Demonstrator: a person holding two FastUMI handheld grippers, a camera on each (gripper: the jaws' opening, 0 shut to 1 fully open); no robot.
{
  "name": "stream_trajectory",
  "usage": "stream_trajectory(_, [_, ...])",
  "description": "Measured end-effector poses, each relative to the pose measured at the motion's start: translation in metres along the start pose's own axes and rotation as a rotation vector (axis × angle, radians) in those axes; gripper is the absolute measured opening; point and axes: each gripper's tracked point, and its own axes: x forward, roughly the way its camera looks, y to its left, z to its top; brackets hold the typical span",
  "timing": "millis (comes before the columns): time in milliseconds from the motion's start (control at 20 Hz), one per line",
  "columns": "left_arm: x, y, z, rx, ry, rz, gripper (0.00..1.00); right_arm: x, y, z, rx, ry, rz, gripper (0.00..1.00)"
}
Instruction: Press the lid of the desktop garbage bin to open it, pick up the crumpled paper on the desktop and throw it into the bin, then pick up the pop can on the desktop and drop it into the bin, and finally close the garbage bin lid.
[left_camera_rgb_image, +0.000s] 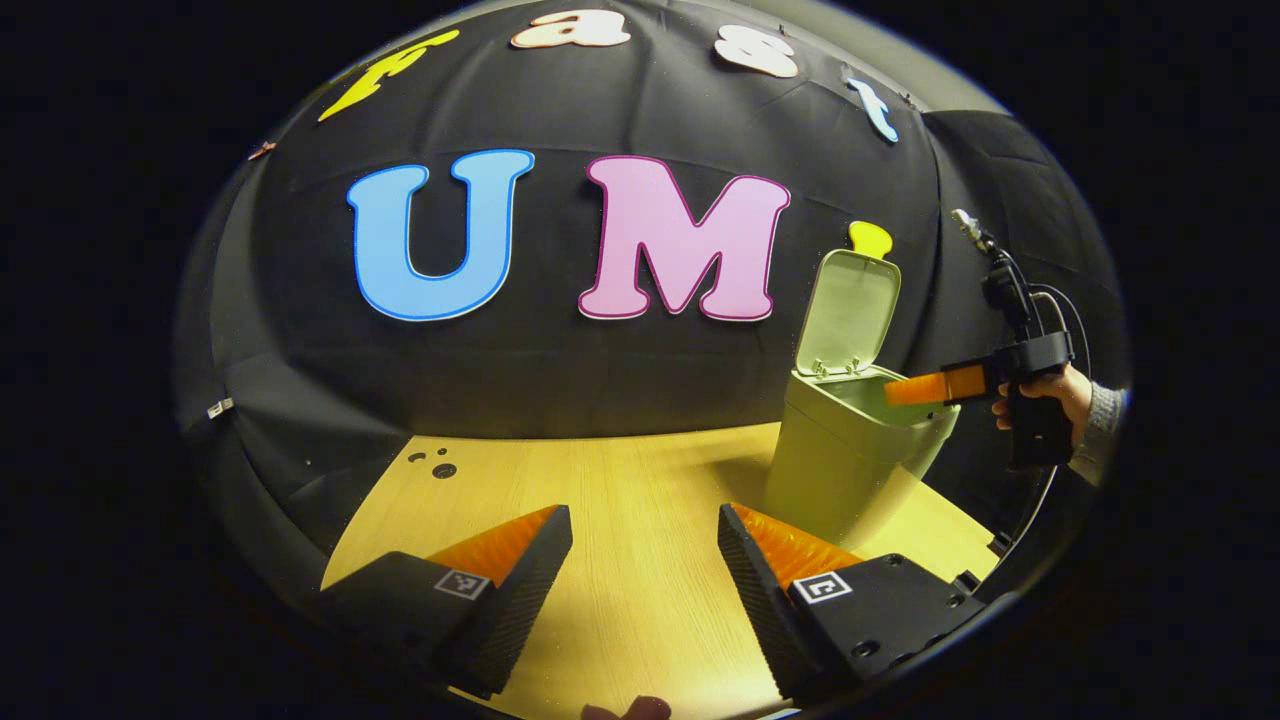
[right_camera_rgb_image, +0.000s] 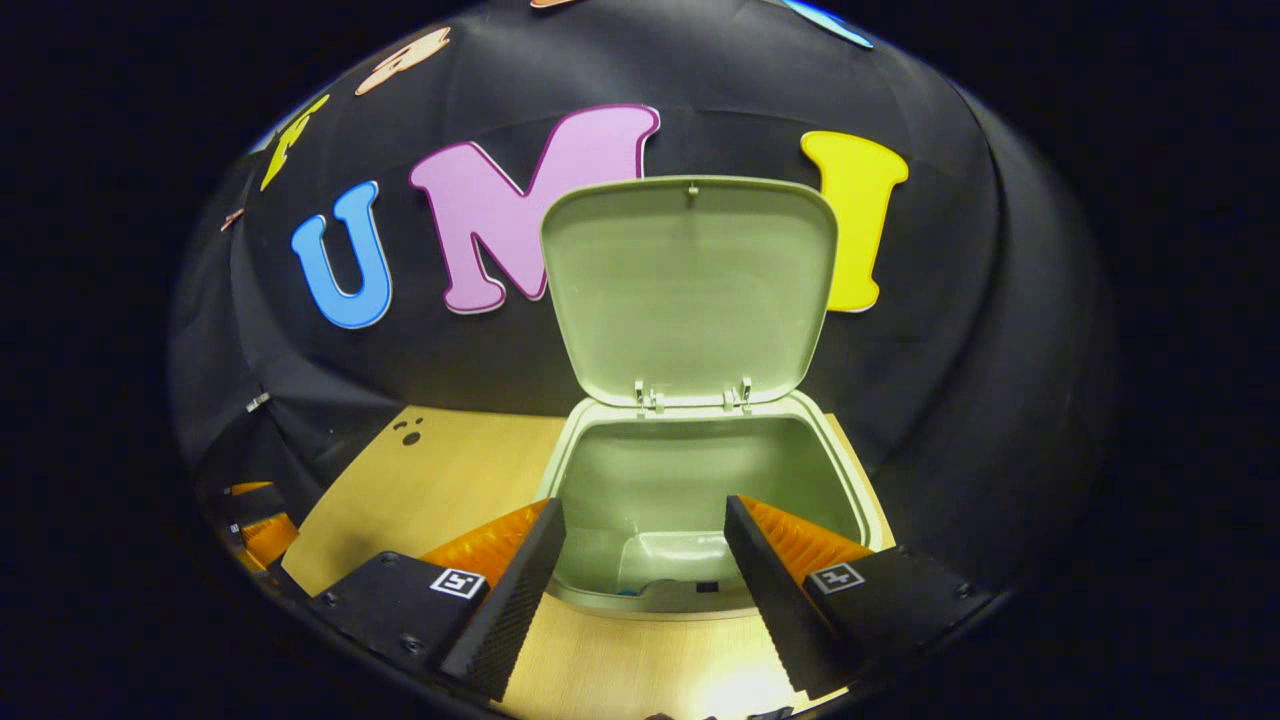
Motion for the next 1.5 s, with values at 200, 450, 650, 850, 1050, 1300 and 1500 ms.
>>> stream_trajectory(200, [0.0,-0.003,0.0,0.004,-0.001,-0.006,0.94,-0.017,-0.001,0.033,-0.004,-0.092,-0.012,1.0])
stream_trajectory(450, [-0.001,-0.007,-0.001,0.009,-0.001,-0.016,0.94,-0.03,-0.003,0.087,-0.057,-0.219,-0.03,1.0])
stream_trajectory(650, [-0.003,-0.007,-0.002,0.007,-0.001,-0.013,0.94,-0.03,0.002,0.124,-0.091,-0.279,-0.031,1.0])
stream_trajectory(850, [-0.007,-0.006,-0.002,0.008,-0.001,-0.008,0.94,-0.023,0.004,0.155,-0.088,-0.319,-0.03,1.0])
stream_trajectory(1050, [-0.01,-0.006,-0.003,0.011,0.002,-0.004,0.94,-0.013,-0.005,0.175,-0.097,-0.346,-0.053,0.98])
stream_trajectory(1300, [-0.015,-0.004,-0.007,0.014,0.011,0.008,0.94,0.006,-0.014,0.204,-0.1,-0.411,-0.093,0.98])
stream_trajectory(1500, [-0.021,-0.004,-0.011,0.026,0.024,0.019,0.94,0.026,-0.015,0.216,-0.138,-0.415,-0.115,0.96])
